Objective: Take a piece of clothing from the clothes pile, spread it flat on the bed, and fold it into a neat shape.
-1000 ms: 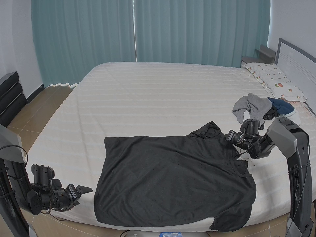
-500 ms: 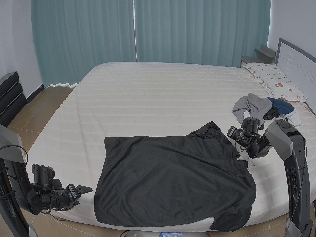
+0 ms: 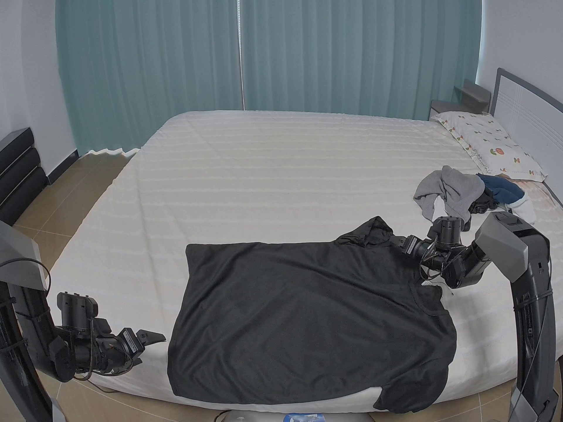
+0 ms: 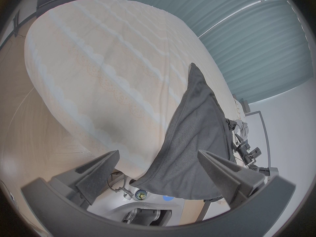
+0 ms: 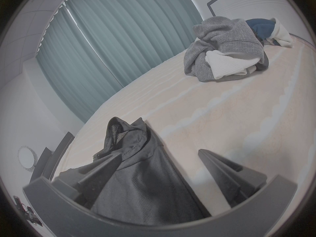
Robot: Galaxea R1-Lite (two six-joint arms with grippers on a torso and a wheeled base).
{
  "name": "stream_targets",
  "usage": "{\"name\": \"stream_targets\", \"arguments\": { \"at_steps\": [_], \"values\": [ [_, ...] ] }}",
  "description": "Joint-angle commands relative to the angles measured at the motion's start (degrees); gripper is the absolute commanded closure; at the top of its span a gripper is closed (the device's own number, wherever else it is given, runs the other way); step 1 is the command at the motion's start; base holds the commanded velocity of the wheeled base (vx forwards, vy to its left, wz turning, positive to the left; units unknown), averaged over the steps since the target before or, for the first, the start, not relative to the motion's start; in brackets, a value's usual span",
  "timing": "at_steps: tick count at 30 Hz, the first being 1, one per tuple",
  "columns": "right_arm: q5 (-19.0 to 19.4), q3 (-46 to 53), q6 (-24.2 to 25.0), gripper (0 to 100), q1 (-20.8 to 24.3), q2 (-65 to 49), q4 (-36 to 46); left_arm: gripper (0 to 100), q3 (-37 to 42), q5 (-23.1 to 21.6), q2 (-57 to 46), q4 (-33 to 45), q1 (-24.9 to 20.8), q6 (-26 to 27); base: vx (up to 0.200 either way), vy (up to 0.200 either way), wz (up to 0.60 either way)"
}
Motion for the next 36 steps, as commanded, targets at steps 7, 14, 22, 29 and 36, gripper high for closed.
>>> {"name": "stream_targets", "arguments": {
  "at_steps": [7, 14, 22, 29, 36],
  "values": [
    [0.0, -0.5, 0.0, 100, 0.6, 0.1, 1.6, 0, -0.2, 0.1, 0.1, 0.0, 0.0, 0.0, 0.0, 0.0, 0.0],
    [-0.1, -1.3, 0.2, 100, 0.1, 0.2, 0.7, 0, -1.1, 0.1, 0.2, 0.0, 0.1, -0.1, 0.0, 0.0, 0.0],
    [-2.1, -4.1, 2.6, 100, -0.3, -0.1, -1.6, 0, -7.7, 3.5, -0.9, -0.7, 0.0, -2.0, 0.0, 0.0, 0.0],
    [-7.4, -6.8, 4.0, 100, -0.4, 2.1, -2.0, 0, -22.3, 7.6, 0.9, 0.8, -1.8, -2.2, 0.0, 0.0, 0.0],
    [-8.2, -6.2, 4.0, 100, -1.2, 1.5, -3.5, 0, -42.6, 8.3, 7.4, 13.9, -5.6, -2.1, 0.0, 0.0, 0.0]
  ]
}}
